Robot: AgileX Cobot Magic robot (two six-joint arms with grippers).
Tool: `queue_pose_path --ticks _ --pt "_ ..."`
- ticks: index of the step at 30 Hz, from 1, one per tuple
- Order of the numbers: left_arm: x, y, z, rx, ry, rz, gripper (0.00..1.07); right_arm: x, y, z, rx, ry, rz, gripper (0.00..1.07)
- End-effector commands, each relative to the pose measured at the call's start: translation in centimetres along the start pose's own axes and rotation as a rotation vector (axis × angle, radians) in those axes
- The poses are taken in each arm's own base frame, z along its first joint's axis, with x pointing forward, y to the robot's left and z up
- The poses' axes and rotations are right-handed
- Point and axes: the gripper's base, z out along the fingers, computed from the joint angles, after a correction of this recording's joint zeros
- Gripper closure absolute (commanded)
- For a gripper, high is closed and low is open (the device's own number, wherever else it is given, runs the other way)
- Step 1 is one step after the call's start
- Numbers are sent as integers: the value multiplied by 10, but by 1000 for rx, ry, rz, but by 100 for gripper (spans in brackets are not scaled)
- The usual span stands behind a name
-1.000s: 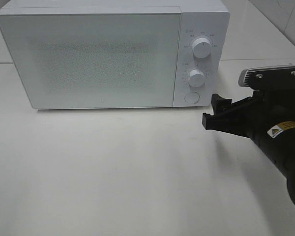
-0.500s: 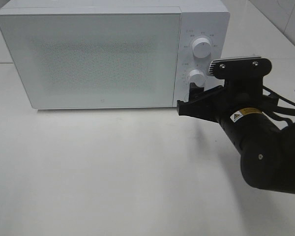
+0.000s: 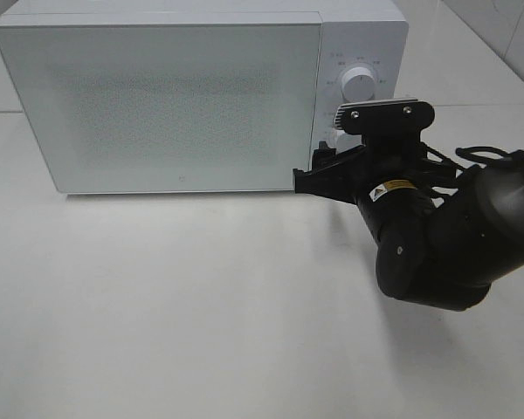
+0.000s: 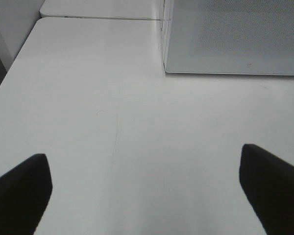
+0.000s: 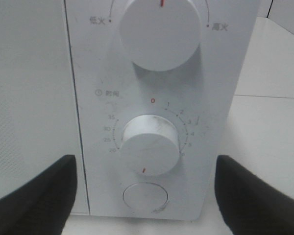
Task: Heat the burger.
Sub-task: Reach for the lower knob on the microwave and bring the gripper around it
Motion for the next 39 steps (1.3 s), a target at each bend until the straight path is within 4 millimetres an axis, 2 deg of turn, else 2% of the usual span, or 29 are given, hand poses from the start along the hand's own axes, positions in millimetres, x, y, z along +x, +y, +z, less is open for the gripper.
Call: queue_pose_path --ticks 1,11,18,23,25,28,29,30,31,33,34,36,39 --pt "1 0 -3 -6 -34 3 10 1 0 12 21 -12 -3 32" --pt "1 0 -3 -6 -34 3 10 2 3 33 42 -29 7 32" --pt "1 0 -2 -6 -32 3 10 1 7 38 41 -39 -10 32" --pt "1 0 -2 -6 -29 3 10 0 2 43 57 -39 -6 33" --pt "1 0 -2 -6 -29 3 10 0 2 43 59 -41 -6 42" --pt "1 0 -2 -6 -29 3 10 0 2 43 59 -41 -6 46" --pt "1 0 -2 -6 -29 3 10 0 2 43 59 -41 -6 57" --pt "1 0 -2 -6 -29 3 10 0 1 43 59 -43 -6 63" --pt "1 0 -2 -6 -29 3 10 0 1 43 59 -43 -6 63" --pt "1 0 -2 -6 -29 3 10 -2 1 43 64 -56 -7 86" --pt "1 0 -2 -6 -29 3 10 -2 1 43 64 -56 -7 86" --pt "1 0 -2 -6 -29 3 10 -3 1 43 66 -71 -15 98" --pt "1 0 -2 -6 -29 3 10 -3 1 43 67 -75 -15 99"
